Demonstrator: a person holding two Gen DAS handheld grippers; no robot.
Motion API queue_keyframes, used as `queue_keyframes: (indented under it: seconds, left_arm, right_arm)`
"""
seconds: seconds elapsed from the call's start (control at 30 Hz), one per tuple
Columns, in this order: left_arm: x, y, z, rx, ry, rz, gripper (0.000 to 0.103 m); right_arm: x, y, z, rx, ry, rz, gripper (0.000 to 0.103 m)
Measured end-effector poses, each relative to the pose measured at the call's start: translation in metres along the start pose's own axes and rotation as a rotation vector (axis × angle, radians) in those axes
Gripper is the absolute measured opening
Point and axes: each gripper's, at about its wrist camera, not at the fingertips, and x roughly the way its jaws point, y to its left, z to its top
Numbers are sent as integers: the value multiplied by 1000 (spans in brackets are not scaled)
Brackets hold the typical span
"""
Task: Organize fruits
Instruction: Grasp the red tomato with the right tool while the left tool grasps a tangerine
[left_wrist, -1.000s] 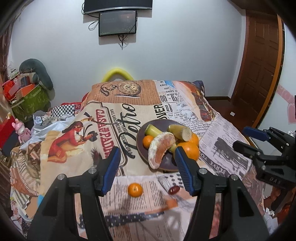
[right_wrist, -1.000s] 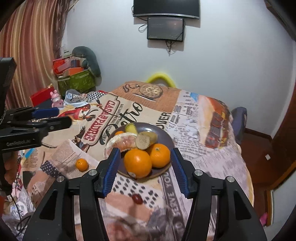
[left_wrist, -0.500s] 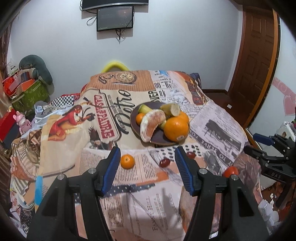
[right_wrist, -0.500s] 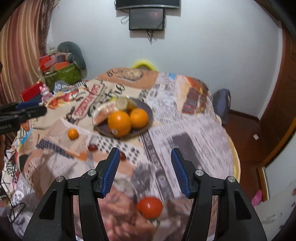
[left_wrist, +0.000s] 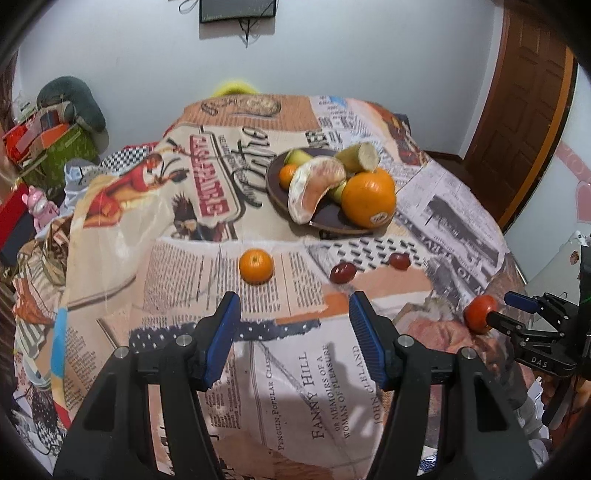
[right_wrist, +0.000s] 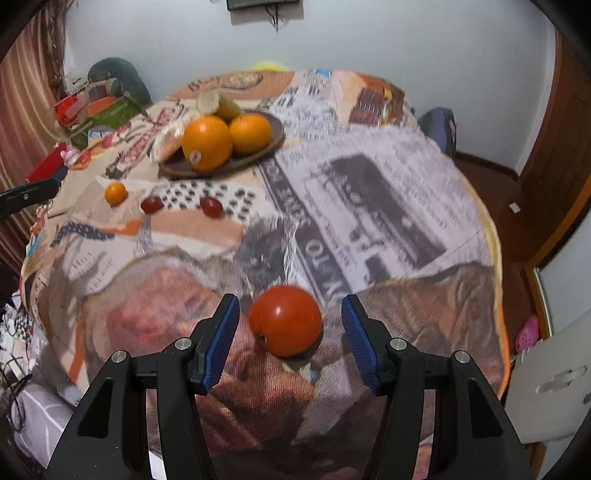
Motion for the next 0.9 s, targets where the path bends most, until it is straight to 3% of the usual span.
queue_keyframes:
  seconds: [0.27, 0.33, 0.47, 0.9]
  left_arm:
    - [16, 5, -4, -14, 37, -2, 61]
    - [19, 6, -4, -20, 43, -3, 61]
    - [27, 8, -3, -27, 55, -6, 61]
    - [65, 30, 9, -76, 97, 13, 61]
  right_arm:
    - [23, -2, -11, 4, 62, 22, 53]
    - [25, -2, -13, 4, 66, 35, 48]
    - [23, -1, -11, -4, 58, 32, 46]
    - [20, 13, 42, -51, -50, 67, 45]
